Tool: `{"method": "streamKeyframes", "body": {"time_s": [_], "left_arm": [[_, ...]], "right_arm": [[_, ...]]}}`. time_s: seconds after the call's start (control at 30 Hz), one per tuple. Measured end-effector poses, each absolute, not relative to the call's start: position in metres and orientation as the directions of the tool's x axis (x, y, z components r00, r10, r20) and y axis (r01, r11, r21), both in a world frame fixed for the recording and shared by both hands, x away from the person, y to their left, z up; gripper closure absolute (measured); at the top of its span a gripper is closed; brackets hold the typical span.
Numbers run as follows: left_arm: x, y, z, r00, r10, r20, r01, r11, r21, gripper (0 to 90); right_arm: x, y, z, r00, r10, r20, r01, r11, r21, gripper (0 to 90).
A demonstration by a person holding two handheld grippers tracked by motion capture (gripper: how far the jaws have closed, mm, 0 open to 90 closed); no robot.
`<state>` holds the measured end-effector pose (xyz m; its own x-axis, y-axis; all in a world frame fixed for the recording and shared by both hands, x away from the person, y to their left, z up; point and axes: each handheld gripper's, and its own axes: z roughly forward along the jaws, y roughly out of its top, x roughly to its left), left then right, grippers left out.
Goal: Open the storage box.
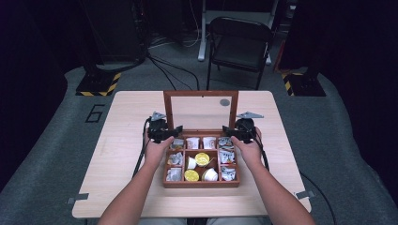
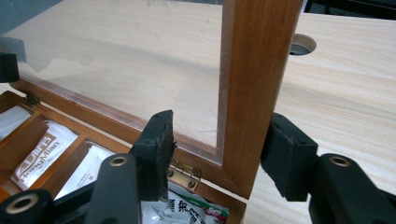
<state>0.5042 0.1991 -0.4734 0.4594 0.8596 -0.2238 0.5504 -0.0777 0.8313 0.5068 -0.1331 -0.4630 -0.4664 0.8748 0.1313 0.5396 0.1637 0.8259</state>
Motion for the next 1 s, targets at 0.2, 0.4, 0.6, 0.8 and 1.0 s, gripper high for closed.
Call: {"method": "streamKeyframes", "body": {"time_s": [0.2, 0.4, 0.6, 0.8, 1.0], "left_arm": [[0.505, 0.199, -0.474, 0.456, 0.864, -0.215, 0.549, -0.083, 0.832, 39.4], [0.508, 0.198, -0.476, 0.443, 0.867, -0.229, 0.556, -0.066, 0.828, 40.2], [0.51, 0.199, -0.477, 0.44, 0.867, -0.235, 0.56, -0.06, 0.826, 40.4], [0.512, 0.199, -0.479, 0.437, 0.866, -0.242, 0.566, -0.056, 0.822, 40.7], [0.516, 0.203, -0.482, 0.433, 0.861, -0.266, 0.583, -0.042, 0.811, 41.1]], "right_arm": [[0.508, -0.133, -0.464, -0.464, 0.878, 0.12, 0.535, 0.169, 0.828, 48.4], [0.51, -0.133, -0.466, -0.46, 0.878, 0.132, 0.542, 0.16, 0.825, 48.6], [0.513, -0.132, -0.467, -0.463, 0.879, 0.114, 0.534, 0.173, 0.828, 48.6], [0.515, -0.132, -0.468, -0.456, 0.881, 0.125, 0.55, 0.168, 0.818, 48.4], [0.52, -0.131, -0.469, -0.453, 0.881, 0.141, 0.574, 0.167, 0.801, 48.3]]}}
